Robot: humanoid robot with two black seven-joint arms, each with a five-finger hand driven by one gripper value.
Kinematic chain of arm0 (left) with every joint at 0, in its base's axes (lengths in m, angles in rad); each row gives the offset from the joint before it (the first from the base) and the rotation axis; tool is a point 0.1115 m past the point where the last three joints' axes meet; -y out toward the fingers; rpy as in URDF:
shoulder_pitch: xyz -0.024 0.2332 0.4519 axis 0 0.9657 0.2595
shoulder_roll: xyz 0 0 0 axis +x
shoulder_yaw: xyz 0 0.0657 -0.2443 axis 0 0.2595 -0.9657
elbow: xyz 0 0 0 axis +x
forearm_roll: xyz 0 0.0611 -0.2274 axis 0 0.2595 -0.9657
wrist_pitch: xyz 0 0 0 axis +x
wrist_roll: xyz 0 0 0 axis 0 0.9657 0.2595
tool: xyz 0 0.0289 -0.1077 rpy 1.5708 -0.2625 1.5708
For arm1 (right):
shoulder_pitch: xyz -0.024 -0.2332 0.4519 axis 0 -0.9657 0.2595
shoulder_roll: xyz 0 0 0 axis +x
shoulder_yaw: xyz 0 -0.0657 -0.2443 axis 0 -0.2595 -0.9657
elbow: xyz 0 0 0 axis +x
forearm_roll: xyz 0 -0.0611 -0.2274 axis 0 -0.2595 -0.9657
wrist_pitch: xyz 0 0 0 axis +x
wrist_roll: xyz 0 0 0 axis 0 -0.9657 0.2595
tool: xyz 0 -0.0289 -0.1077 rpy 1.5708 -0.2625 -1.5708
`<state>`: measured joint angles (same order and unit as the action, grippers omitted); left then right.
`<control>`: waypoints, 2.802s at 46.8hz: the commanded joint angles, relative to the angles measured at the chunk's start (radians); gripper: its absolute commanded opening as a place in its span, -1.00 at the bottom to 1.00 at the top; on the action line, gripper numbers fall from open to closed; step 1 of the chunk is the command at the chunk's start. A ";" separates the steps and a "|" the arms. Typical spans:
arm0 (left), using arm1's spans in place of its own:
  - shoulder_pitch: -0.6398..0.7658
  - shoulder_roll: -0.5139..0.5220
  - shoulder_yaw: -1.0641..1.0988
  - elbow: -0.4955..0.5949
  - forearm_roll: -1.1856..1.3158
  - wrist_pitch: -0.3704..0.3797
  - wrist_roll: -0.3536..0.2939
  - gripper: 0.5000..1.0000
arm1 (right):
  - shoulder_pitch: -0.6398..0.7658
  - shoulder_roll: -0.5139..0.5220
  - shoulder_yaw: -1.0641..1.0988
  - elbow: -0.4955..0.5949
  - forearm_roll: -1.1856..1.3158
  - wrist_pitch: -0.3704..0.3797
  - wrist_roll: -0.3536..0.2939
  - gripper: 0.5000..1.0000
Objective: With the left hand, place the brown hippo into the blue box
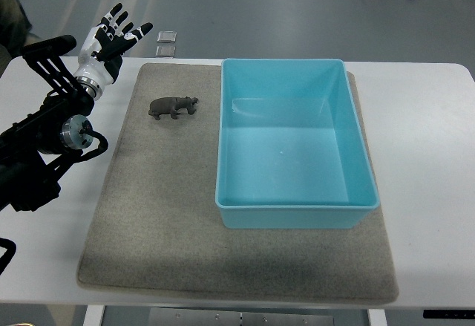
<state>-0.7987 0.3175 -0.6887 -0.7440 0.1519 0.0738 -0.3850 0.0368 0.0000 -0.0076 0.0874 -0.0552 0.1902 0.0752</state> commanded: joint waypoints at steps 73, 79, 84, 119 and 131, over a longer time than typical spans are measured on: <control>-0.004 0.026 0.005 0.011 0.047 -0.049 0.000 0.99 | 0.000 0.000 0.000 0.000 0.000 0.000 0.000 0.74; 0.001 0.026 0.003 0.012 0.094 -0.091 0.002 0.99 | 0.000 0.000 0.000 0.000 0.000 0.000 0.000 0.74; 0.001 0.026 0.003 0.026 0.094 -0.100 0.005 0.99 | 0.000 0.000 0.000 0.000 0.000 0.000 0.000 0.74; -0.037 0.064 0.110 0.034 0.511 -0.112 0.011 0.99 | 0.000 0.000 0.000 0.000 0.000 0.000 0.000 0.74; -0.056 0.091 0.110 0.034 0.701 -0.101 0.009 0.99 | 0.000 0.000 0.000 0.000 0.000 0.000 0.000 0.74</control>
<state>-0.8497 0.3996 -0.5782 -0.7112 0.7979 -0.0263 -0.3756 0.0368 0.0000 -0.0077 0.0874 -0.0552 0.1902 0.0751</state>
